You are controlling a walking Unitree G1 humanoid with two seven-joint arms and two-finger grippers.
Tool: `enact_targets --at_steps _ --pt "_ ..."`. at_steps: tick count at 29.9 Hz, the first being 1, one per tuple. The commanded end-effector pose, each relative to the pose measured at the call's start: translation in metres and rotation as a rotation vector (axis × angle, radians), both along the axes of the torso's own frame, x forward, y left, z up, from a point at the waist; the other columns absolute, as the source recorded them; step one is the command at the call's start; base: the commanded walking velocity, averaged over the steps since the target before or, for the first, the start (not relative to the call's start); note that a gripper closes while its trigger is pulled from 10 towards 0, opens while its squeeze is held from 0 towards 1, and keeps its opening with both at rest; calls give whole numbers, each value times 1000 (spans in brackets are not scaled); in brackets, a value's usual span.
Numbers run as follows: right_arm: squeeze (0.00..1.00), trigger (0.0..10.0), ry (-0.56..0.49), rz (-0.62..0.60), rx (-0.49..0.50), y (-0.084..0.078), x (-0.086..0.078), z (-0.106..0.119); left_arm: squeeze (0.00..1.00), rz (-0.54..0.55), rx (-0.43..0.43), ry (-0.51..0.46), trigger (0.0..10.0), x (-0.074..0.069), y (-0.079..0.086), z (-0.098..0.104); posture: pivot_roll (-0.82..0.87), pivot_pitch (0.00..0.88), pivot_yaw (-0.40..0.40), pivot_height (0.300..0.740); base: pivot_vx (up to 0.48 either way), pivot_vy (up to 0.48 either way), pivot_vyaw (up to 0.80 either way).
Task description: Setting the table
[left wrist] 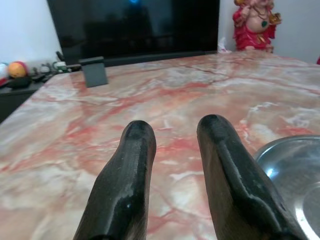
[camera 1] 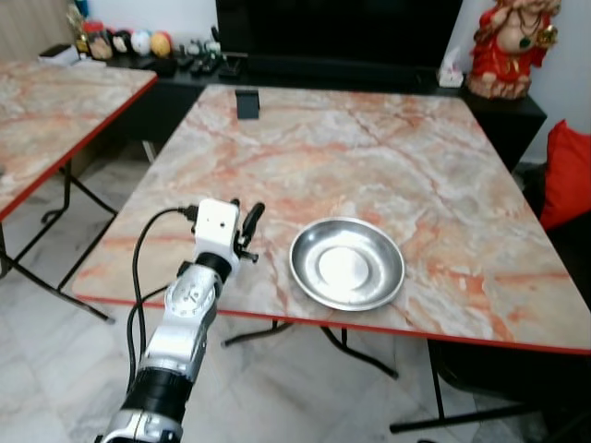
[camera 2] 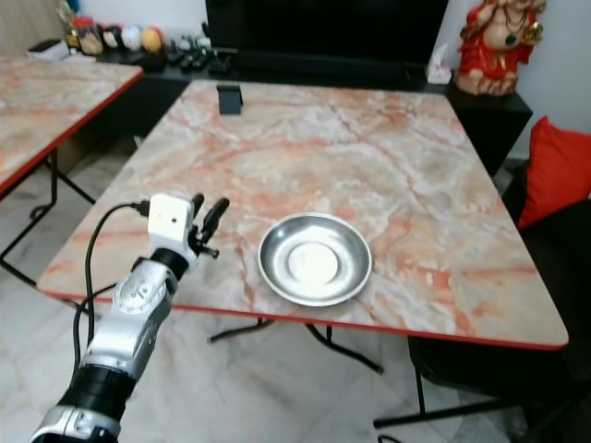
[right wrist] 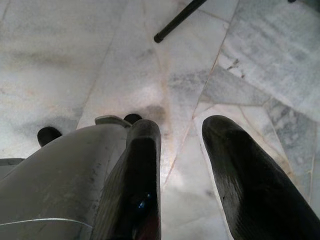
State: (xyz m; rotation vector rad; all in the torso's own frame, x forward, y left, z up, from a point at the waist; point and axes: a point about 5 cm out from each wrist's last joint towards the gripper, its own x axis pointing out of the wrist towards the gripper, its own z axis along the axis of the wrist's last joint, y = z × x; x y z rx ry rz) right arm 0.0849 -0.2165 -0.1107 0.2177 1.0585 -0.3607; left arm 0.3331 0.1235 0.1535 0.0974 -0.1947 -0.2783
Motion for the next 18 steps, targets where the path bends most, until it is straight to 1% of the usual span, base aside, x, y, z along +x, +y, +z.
enact_targets --at_steps 1,4,18 --pt "0 10000 6 -1 -1 -1 -2 0 0 -7 0 -2 10000 1 -2 2 85 0 -29 728 0 244 0" --pt "0 10000 7 0 -1 -1 -2 0 0 -9 0 -2 10000 1 -2 3 85 0 -28 728 0 161 0" --pt "0 10000 12 6 1 -1 -3 -1 0 -8 -1 -7 10000 2 -2 5 90 0 -29 728 0 242 0"
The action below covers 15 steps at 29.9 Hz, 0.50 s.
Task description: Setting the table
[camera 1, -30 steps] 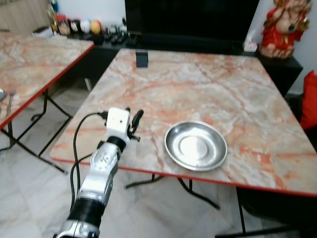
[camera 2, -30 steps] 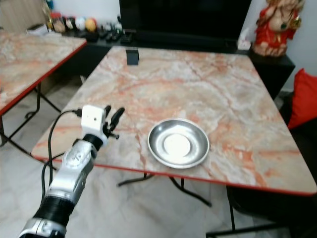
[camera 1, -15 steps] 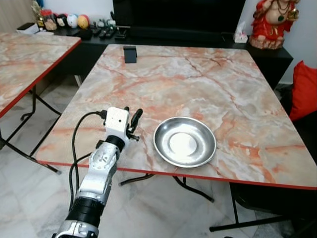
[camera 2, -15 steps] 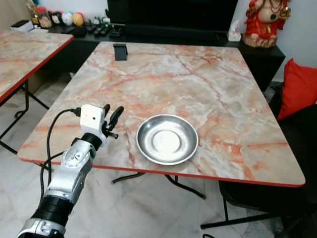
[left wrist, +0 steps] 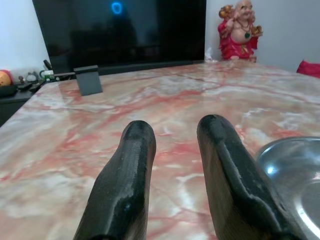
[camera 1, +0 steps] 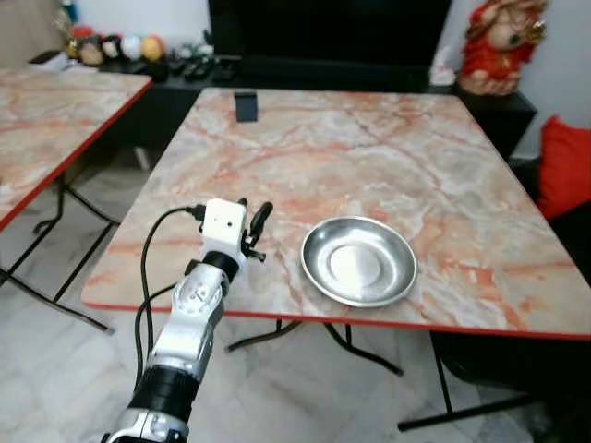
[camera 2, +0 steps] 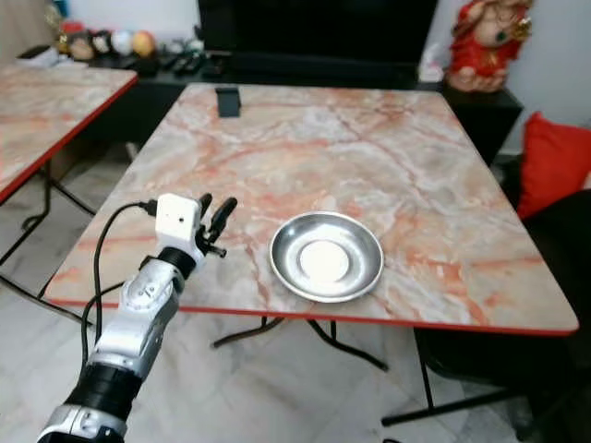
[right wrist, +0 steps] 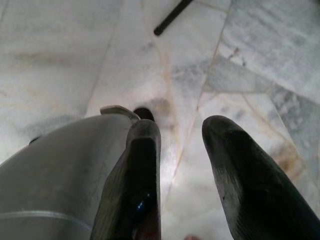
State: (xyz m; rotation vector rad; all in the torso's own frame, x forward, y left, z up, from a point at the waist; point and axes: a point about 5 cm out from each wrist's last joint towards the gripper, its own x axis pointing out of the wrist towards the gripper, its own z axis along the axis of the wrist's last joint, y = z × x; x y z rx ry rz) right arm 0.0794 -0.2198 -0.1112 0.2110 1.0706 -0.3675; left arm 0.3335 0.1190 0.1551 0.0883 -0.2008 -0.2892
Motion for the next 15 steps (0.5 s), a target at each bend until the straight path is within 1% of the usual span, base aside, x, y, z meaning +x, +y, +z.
enact_targets --at_steps 1,15 --pt "0 10000 -1 8 8 3 2 0 0 4 7 -3 10000 2 2 4 90 0 -29 728 0 240 0" --pt "0 10000 4 20 5 2 3 0 0 3 2 -8 10000 3 0 6 85 0 -30 728 0 240 0"
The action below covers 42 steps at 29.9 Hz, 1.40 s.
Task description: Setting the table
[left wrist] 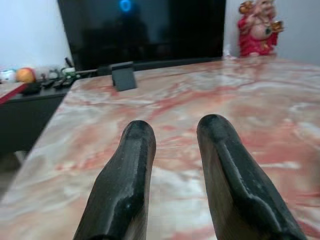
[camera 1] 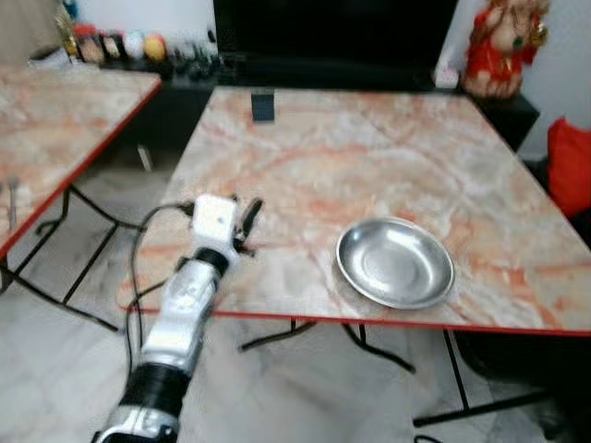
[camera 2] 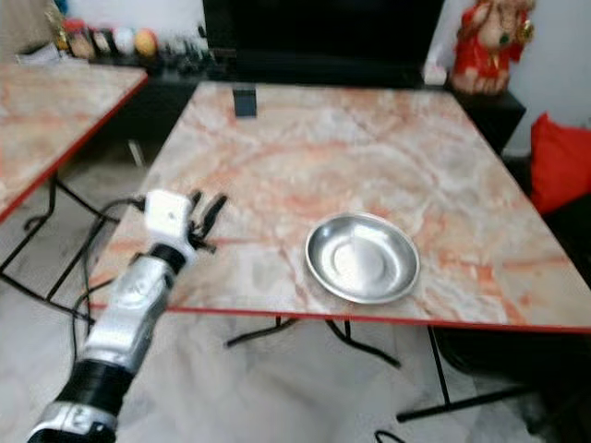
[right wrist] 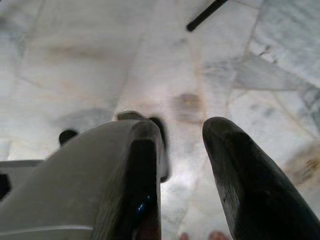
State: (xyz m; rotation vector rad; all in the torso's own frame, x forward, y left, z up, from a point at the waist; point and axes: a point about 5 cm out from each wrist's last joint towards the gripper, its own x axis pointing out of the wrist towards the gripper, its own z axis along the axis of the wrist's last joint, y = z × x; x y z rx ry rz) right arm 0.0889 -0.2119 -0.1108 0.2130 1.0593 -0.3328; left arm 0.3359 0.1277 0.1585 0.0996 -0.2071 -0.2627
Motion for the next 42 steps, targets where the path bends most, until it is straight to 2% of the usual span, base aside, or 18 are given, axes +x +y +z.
enact_targets --at_steps 1,42 --pt "0 10000 19 -7 -10 -5 -6 0 0 -24 -6 -1 10000 1 -9 3 85 0 -30 728 0 240 0" --pt "0 10000 23 4 -16 -6 -6 0 0 -28 -15 -7 10000 1 -10 6 94 0 -37 728 0 242 0"
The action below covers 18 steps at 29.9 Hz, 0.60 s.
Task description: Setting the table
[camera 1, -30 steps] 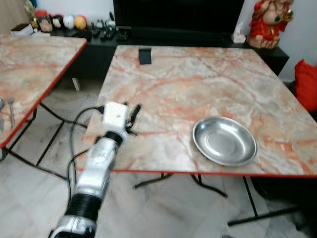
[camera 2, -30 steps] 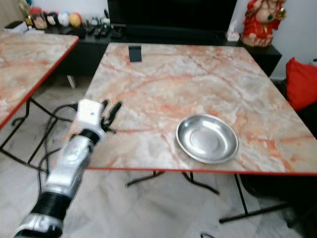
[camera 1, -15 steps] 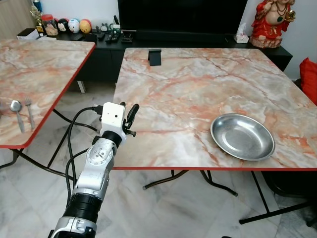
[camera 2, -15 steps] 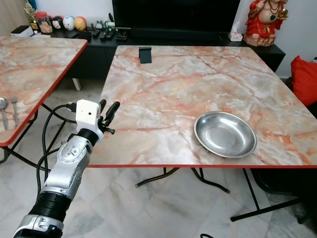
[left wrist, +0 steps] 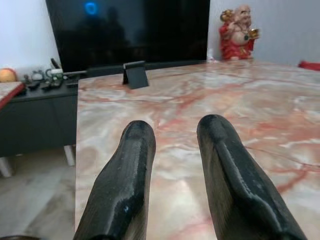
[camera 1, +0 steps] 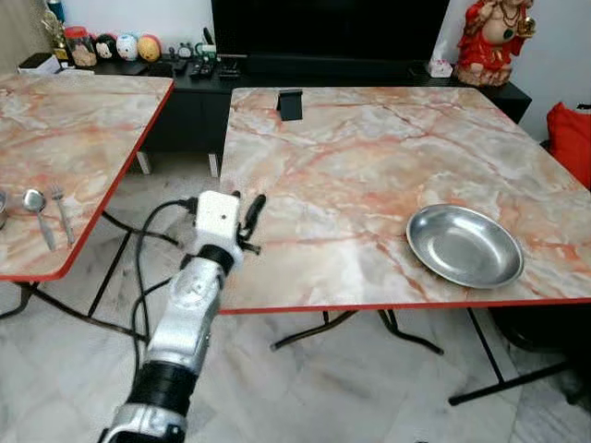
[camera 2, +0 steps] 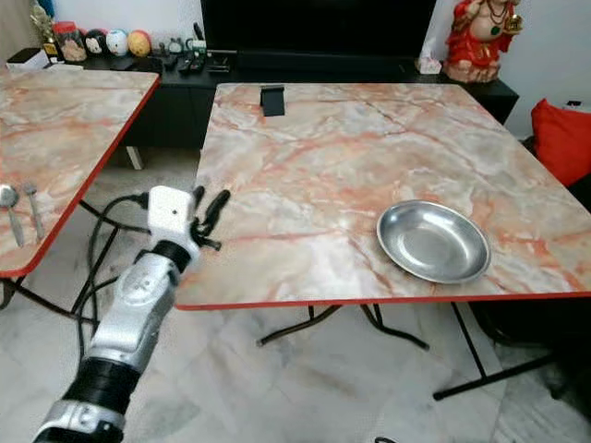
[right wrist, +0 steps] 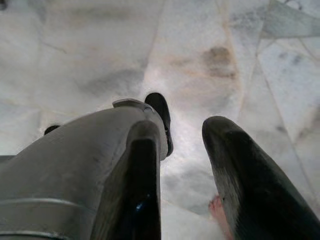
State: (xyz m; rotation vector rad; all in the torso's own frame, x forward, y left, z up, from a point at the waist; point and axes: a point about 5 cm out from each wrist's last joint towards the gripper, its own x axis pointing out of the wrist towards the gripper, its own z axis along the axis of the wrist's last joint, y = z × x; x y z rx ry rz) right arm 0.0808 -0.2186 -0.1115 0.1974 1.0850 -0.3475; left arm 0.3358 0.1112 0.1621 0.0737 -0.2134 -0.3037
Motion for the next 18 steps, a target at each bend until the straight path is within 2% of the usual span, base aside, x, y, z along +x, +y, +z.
enact_targets --at_steps 1,18 --pt "0 10000 -5 8 -1 1 2 0 0 14 6 -7 10000 1 6 3 94 0 -38 728 0 244 0" --pt "0 10000 -1 15 0 2 1 0 0 12 2 -21 10000 0 6 5 94 0 -35 728 0 244 0"
